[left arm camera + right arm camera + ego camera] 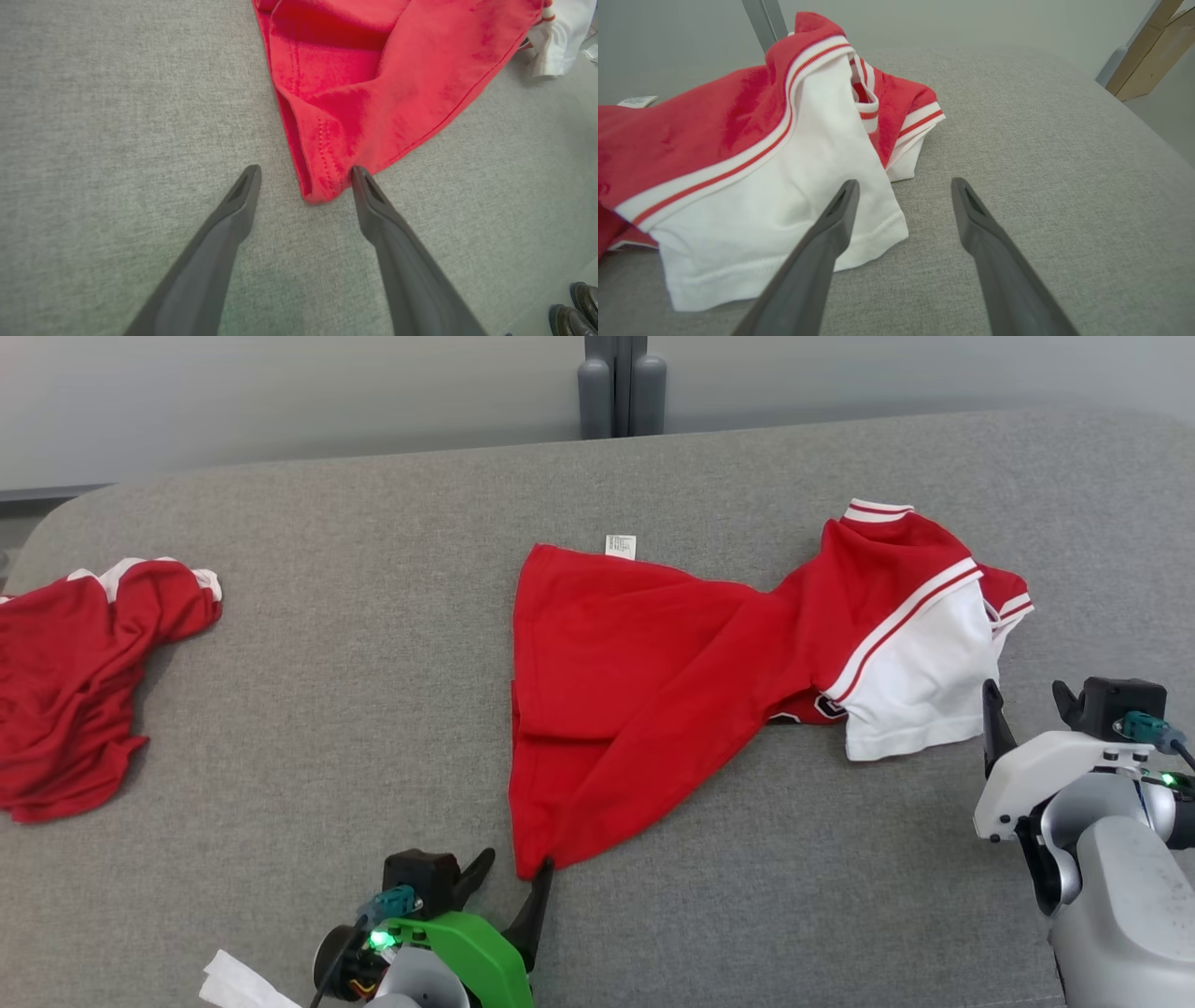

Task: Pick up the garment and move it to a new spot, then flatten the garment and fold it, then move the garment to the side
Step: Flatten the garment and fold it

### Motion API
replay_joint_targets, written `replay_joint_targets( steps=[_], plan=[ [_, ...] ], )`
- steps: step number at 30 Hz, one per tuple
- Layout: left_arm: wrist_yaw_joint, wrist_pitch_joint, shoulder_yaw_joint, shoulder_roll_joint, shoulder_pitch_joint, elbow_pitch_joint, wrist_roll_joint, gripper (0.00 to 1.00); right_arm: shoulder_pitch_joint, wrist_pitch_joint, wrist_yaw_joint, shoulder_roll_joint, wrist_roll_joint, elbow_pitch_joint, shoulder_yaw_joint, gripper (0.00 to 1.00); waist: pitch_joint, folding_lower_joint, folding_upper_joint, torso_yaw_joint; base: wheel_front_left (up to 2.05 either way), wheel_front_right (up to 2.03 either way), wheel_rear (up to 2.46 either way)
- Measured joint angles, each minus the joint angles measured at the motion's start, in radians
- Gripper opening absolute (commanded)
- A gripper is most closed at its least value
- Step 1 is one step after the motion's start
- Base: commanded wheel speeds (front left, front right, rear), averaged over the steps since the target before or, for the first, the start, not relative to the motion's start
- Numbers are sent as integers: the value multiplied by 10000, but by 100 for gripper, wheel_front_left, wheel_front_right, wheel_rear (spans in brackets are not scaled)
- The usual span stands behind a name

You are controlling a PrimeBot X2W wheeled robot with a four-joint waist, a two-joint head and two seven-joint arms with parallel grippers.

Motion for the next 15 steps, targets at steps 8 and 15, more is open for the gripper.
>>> replay_joint_targets(
  steps=[8,15],
  plan=[
    [0,84,-268,0,-343,2,-84,100,-810,-140,0,-840,79,1471,1356,100,513,0,0,182,0,0,0],
    [0,286,-516,2,-413,-75,-245,100,-1090,-117,0,-1290,974,2109,2410,100,711,0,0,317,0,0,0]
  ],
)
